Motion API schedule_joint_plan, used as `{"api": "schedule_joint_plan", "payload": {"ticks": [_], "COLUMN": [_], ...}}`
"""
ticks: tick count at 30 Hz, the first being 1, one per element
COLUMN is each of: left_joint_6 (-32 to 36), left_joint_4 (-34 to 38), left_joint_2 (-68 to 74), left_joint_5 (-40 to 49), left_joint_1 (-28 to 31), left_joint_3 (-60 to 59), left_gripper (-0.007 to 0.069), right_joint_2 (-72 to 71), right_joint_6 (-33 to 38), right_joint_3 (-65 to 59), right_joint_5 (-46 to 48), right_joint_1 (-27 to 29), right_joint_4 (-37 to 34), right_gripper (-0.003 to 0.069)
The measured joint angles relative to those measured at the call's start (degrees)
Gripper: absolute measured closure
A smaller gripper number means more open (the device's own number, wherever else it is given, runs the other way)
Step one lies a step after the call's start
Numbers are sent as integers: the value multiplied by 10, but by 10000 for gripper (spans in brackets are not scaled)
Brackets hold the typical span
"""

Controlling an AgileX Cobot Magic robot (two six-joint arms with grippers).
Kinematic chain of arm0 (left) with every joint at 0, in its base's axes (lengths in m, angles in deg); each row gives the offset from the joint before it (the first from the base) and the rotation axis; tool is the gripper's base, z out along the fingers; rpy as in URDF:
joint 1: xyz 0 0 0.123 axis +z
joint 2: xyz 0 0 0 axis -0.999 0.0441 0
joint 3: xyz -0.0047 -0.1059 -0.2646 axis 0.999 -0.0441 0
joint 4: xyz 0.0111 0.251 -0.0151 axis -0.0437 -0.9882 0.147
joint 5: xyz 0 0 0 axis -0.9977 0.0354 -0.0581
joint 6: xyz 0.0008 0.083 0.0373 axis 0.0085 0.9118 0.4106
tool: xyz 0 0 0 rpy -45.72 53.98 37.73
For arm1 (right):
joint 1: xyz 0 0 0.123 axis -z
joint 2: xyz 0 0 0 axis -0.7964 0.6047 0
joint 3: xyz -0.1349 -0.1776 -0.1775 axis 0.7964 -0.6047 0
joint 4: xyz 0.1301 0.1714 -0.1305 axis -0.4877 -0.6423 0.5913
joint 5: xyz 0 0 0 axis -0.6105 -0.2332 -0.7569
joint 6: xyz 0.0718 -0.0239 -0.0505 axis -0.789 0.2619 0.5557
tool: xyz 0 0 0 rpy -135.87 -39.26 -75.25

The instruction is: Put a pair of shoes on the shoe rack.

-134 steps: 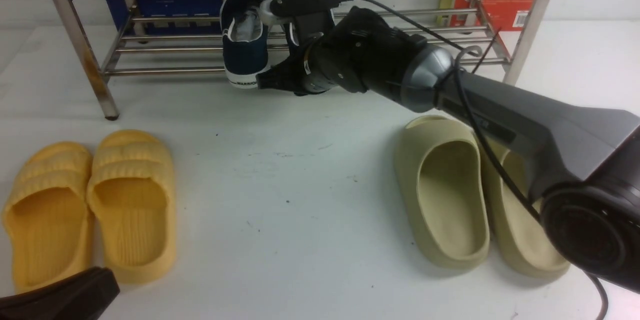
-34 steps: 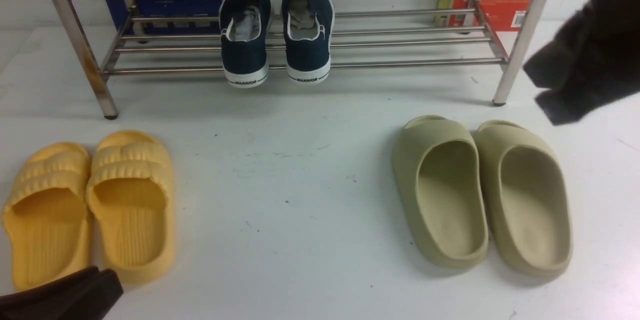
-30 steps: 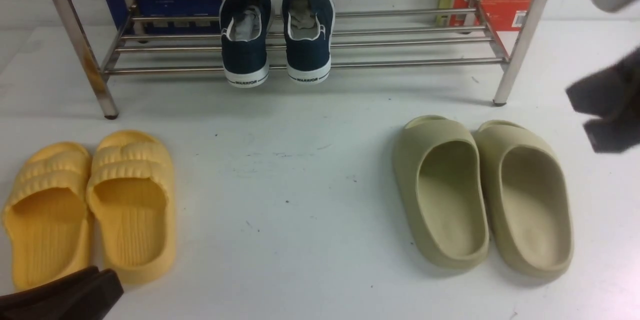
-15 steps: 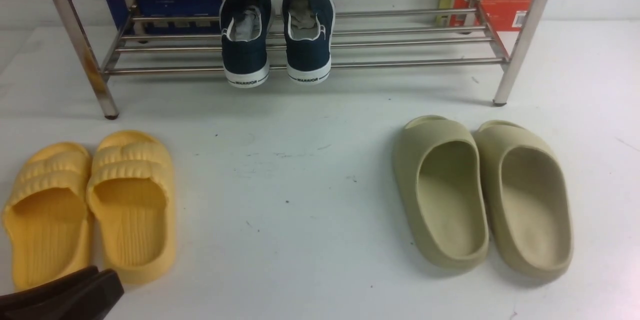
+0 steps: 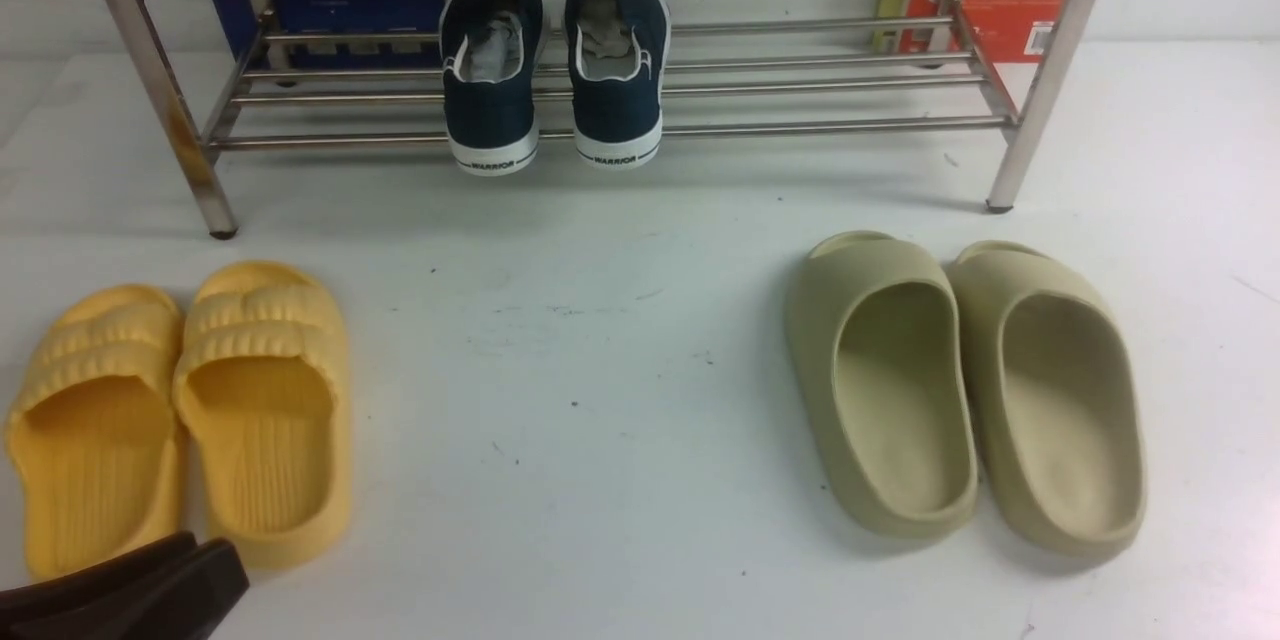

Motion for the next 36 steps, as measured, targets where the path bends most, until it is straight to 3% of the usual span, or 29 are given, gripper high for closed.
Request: {"api": "schedule_joint_plan", "payload": {"ticks": [22, 28, 34, 36], "left_joint_6": [-1, 1, 33, 90], "left_joint_4": [-1, -51, 9, 71], "left_joint_2": [0, 0, -43, -83], "left_joint_5": [0, -1, -8, -19], "left_joint_1": [0, 2, 120, 212], "left_joint_3": [0, -9, -36, -59], "left_gripper": [408, 408, 407, 407], "right_joint_2": [0, 0, 0, 0], "right_joint_6": [0, 0, 0, 0], "right_joint_3": [0, 0, 0, 0], "right_joint_5": [1, 1, 1, 1], "right_joint_1": [0, 0, 0, 0], "right_joint_4": [-2, -2, -2, -2], "right_gripper": [650, 644, 644, 644]}}
